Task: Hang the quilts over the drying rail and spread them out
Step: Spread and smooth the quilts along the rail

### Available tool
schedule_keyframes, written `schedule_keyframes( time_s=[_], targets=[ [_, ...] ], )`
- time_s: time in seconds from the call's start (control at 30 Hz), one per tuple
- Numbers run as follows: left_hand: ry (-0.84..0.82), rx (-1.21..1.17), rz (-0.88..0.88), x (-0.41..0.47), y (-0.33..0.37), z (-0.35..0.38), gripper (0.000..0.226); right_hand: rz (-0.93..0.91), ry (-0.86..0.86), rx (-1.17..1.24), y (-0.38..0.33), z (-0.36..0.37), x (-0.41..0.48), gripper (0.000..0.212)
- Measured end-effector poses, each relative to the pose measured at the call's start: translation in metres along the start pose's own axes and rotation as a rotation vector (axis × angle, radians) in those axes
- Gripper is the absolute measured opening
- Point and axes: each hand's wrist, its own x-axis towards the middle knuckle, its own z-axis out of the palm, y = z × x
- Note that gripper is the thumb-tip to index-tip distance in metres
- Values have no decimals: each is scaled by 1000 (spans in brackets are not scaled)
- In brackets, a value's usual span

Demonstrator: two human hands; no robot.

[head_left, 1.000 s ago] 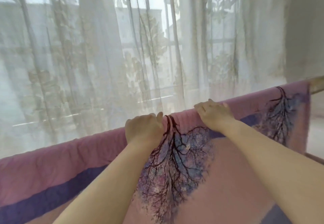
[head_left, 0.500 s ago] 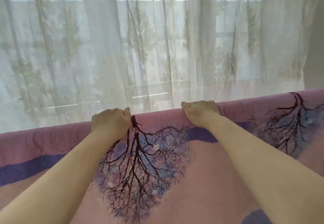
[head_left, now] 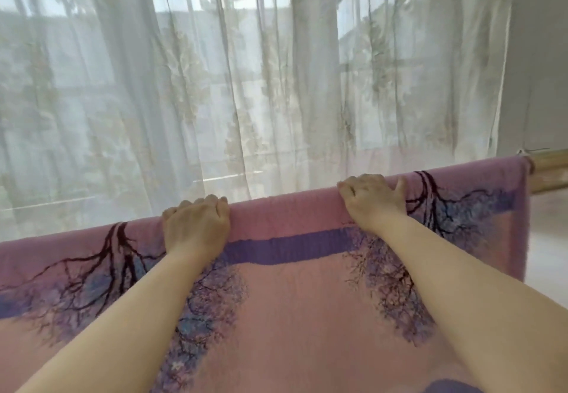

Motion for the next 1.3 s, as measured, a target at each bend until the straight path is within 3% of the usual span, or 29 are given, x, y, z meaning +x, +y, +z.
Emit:
schedule_keyframes(
  time_s=[0.2, 0.33, 0.47, 0.57, 0.67, 0.77, 0.87, 0.97, 1.07, 1.17, 1.3],
  targets=[
    [-103, 26, -49, 16, 33, 1, 56, 77, -84, -109, 16, -9, 23, 58],
    [-165, -165, 205, 29, 112, 8, 50, 78, -61, -56, 14, -5, 36, 64],
    [-26, -97, 423, 24, 175, 22, 39, -31, 34, 266, 19, -3, 37, 44],
    [-24, -41, 303, 37, 173, 34, 52, -110, 189, 326, 57, -5, 37, 39],
    [-32, -35, 197, 50, 172, 42, 58, 7, 333, 91, 124, -1, 47, 36],
    [-70, -12, 89, 57, 176, 39, 57, 142, 233, 5, 181, -6, 64, 45],
    [-170, -16, 3, 63, 192, 35, 56, 115, 165, -39, 210, -9, 82, 50],
    [-171, -40, 146, 64, 251, 39, 51, 34, 188, -75, 209, -10, 93, 57],
    [-58, -53, 273, 47, 314, 43, 50, -136, 215, -70, 212, -15, 97, 62],
    [31, 45, 220, 41, 330, 47, 56, -187, 81, -2, 243, -30, 104, 65],
    [4, 30, 166, 43, 329, 43, 62, -71, -11, -53, 287, -48, 115, 64]
  ],
)
